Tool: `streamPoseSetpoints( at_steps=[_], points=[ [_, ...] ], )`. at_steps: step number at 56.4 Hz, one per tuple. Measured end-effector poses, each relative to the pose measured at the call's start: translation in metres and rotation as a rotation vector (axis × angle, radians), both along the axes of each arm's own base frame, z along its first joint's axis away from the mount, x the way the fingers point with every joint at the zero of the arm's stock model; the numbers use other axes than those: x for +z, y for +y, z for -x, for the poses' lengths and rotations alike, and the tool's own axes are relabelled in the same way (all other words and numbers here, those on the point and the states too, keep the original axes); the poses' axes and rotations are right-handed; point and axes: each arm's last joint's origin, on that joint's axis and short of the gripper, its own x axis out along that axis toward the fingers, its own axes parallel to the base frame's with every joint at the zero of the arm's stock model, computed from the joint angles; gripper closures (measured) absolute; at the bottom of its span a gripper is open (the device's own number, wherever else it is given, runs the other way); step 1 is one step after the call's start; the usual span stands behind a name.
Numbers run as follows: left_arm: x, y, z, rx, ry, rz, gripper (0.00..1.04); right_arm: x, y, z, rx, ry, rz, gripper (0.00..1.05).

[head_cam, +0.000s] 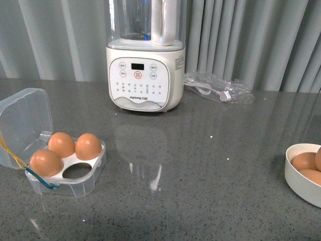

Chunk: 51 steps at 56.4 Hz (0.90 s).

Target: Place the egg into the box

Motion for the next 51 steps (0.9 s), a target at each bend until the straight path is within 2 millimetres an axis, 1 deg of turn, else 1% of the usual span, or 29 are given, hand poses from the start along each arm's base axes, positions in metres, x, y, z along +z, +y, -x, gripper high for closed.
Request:
streamPoseSetpoints(
  at_steps=[51],
  points=[
    [0.0000, 0.0000, 0.0000, 0.000, 0.000, 0.000, 0.07, 0.0000, 0.0000, 0.0000, 0.000, 0.000, 0.000, 0.07]
  ],
)
